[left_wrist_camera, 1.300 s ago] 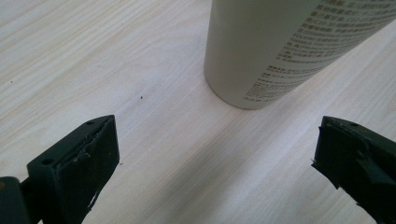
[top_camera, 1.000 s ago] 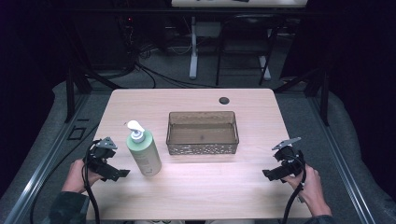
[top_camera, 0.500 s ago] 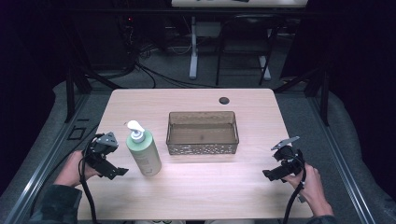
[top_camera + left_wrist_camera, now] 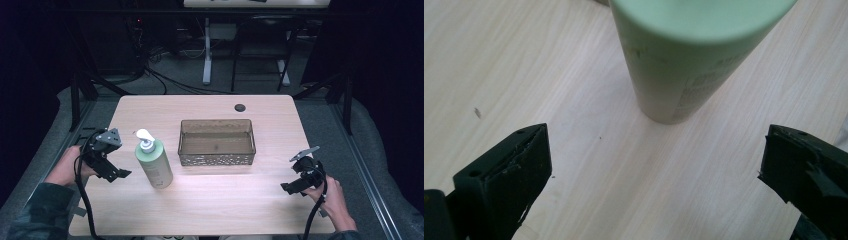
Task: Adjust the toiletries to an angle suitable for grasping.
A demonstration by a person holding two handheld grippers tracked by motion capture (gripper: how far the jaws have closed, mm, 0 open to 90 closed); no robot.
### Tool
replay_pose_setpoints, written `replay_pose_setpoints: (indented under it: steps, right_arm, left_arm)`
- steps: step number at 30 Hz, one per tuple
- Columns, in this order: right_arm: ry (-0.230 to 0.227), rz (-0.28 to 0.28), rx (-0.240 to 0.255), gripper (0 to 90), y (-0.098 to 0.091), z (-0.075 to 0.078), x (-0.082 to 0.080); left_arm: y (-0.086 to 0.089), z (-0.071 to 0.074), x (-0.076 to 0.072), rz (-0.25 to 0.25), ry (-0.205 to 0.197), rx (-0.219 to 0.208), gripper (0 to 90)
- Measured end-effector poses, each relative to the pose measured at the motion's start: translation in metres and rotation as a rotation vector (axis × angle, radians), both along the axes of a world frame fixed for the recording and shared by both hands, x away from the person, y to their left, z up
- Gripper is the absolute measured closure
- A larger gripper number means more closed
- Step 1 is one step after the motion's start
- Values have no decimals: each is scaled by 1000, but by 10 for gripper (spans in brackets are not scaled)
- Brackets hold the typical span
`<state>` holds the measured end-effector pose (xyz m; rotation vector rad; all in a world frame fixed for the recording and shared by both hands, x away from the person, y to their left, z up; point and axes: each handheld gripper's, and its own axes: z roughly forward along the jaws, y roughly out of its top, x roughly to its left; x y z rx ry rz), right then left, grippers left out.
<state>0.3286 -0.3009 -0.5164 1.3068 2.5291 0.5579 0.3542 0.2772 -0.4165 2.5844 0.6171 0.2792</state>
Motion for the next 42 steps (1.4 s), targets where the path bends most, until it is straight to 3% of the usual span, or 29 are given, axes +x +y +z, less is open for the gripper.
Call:
replay_pose_setpoints:
  steps: [7, 15, 23, 27, 30, 38, 42]
  right_arm:
    - [-10, 3, 4, 6, 0, 3, -1]
    - [-1, 12, 7, 8, 1, 2, -1]
    - [0, 15, 5, 9, 0, 1, -1]
    - [2, 19, 0, 10, 0, 1, -1]
    - [2, 21, 2, 11, 0, 2, -1]
    - [5, 27, -12, 13, 0, 1, -1]
    - [9, 28, -10, 16, 1, 1, -1]
  left_arm:
    - [-9, 32, 4, -44, -38, 29, 0]
    - [-25, 59, 12, -102, -57, 81, 0]
    - [-43, 76, 22, -169, -42, 114, 31]
    - [-53, 81, 27, -199, -31, 138, 99]
    - [-62, 84, 29, -221, -32, 159, 197]
    - [-77, 92, 32, -278, -31, 156, 331]
    - [-85, 93, 33, -310, -25, 175, 422]
